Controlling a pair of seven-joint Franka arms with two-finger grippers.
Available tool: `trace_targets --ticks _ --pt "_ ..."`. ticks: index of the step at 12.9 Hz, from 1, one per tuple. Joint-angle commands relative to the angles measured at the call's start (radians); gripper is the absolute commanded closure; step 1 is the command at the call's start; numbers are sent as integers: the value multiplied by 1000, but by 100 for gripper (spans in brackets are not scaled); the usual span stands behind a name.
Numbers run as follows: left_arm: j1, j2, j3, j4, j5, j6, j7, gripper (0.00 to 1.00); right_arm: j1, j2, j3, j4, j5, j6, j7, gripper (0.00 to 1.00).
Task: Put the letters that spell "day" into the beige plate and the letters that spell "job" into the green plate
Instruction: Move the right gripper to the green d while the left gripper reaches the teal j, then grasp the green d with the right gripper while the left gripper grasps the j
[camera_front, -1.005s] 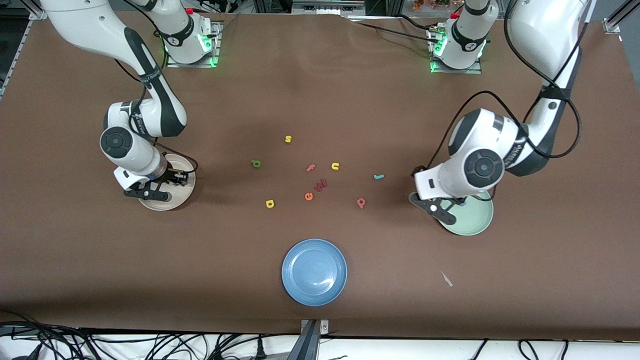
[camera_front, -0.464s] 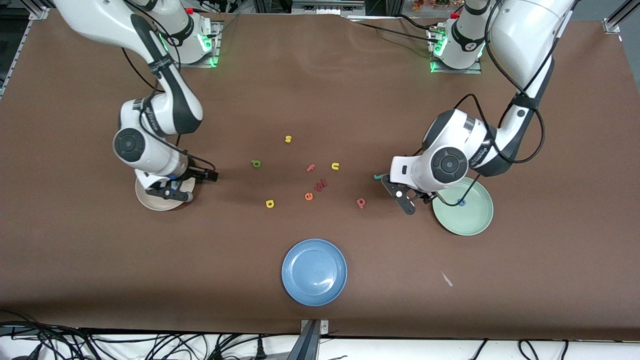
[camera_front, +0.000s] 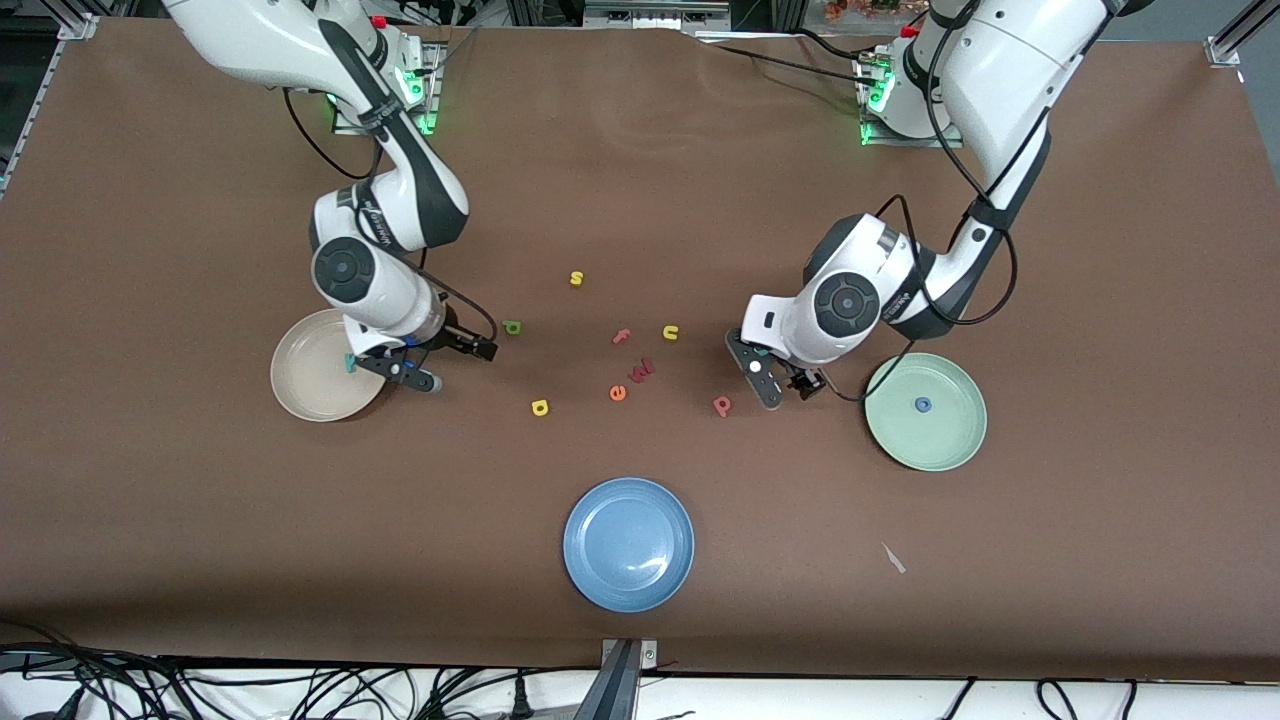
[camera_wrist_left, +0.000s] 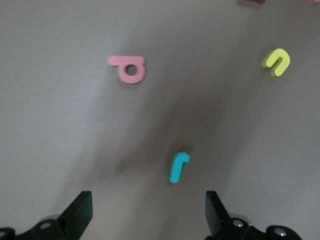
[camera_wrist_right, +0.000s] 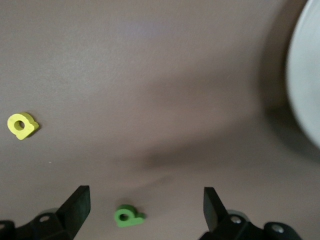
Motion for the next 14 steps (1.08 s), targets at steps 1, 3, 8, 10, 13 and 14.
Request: trace_targets --ticks 1,3,8,10,13,14 --pt "-26 0 6 -54 -10 74 30 7 42 17 -4 -2 14 29 102 0" --pt "-46 22 4 -45 47 77 29 15 62 35 -4 -6 14 55 148 0" --pt "-50 31 4 -42 95 82 30 21 102 58 -4 -40 10 87 196 0" --pt "-50 37 4 -42 95 97 30 22 112 69 -4 -39 10 87 196 0" --pt "-49 40 4 -42 130 97 30 29 115 75 -4 -40 10 87 196 2" --pt "-49 40 4 -42 132 97 30 30 117 77 -4 -40 10 87 196 6"
